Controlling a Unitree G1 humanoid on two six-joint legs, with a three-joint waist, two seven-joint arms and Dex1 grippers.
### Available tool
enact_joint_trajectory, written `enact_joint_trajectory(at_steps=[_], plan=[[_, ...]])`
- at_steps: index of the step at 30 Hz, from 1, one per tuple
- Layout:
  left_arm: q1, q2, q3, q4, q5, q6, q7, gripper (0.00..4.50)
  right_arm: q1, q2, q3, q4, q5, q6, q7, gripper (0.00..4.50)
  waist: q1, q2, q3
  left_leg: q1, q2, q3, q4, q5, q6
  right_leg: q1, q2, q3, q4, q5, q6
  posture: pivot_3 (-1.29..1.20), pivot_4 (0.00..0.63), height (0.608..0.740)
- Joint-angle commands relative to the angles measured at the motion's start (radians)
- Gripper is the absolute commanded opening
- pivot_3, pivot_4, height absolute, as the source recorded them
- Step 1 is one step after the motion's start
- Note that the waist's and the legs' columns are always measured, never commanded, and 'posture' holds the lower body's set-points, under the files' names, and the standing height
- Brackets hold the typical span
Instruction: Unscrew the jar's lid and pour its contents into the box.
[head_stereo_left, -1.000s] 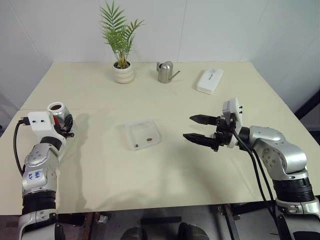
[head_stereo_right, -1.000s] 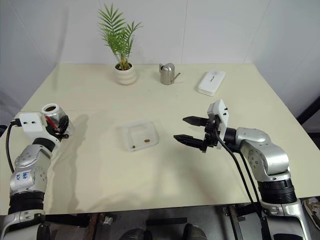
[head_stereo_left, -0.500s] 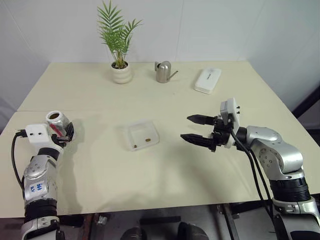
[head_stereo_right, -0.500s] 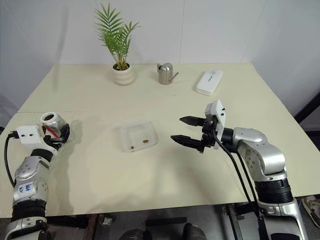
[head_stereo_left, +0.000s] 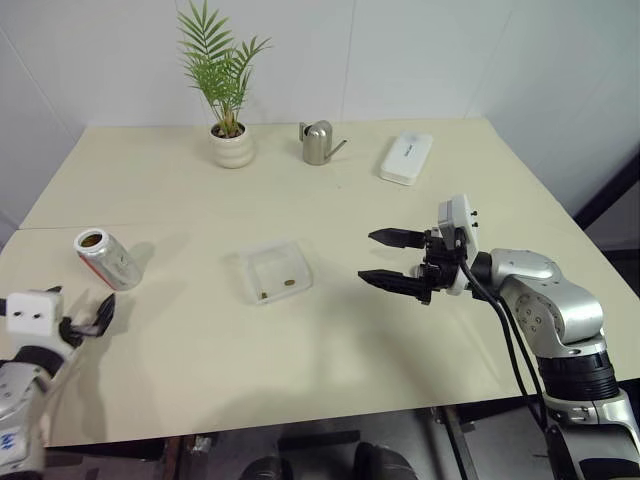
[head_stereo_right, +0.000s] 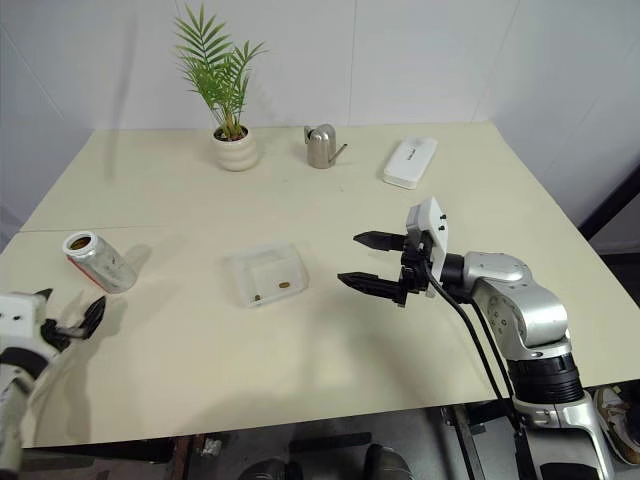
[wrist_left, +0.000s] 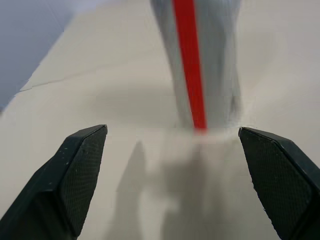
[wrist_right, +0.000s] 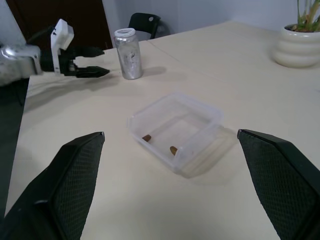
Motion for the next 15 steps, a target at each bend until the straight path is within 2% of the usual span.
enact_joint_trajectory(at_steps=[1,6,10,11,15], plan=[[0.048,0.1,0.05,-0.06,0.006,-0.081,-0.14,4.48,-0.01,-0.041,-0.025,-0.023,0.009,-0.035,0.048,4.5,0.004,0.0,0.0,-0.001,0.0,0.0,0.0,-0.001,-0.002,-0.001,0.0,0.0,0.0,0.0,0.0,0.0,0.15,0.74],[0.068,0.181,0.053,-0.177,-0.008,-0.107,-0.271,4.48,-0.025,-0.068,-0.036,0.026,-0.038,-0.132,0.08,4.5,0.006,0.0,0.0,-0.001,0.0,0.0,0.0,-0.005,-0.005,-0.001,-0.003,0.001,-0.001,0.001,-0.001,0.0,0.15,0.74],[-0.028,0.161,-0.034,-0.314,-0.109,-0.029,-0.328,4.48,-0.003,-0.078,-0.088,0.045,-0.023,-0.204,0.098,4.5,0.007,0.0,0.0,-0.001,0.0,0.001,-0.002,-0.004,-0.005,-0.003,-0.001,0.0,-0.001,0.001,-0.002,0.0,0.15,0.74],[-0.055,0.162,-0.067,-0.332,-0.123,-0.009,-0.352,4.48,0.006,-0.095,-0.09,0.046,-0.024,-0.202,0.115,4.5,0.008,0.0,0.0,-0.001,0.0,0.001,-0.002,-0.002,-0.001,-0.002,0.0,0.0,0.0,0.001,-0.002,0.0,0.15,0.74],[-0.147,0.171,-0.165,-0.323,-0.127,0.013,-0.44,4.48,0.04,-0.158,-0.089,0.069,-0.068,-0.261,0.17,4.5,0.009,0.0,0.0,-0.001,0.0,0.004,-0.002,-0.002,0.0,-0.002,0.001,0.0,0.0,0.001,-0.002,0.0,0.15,0.74]])
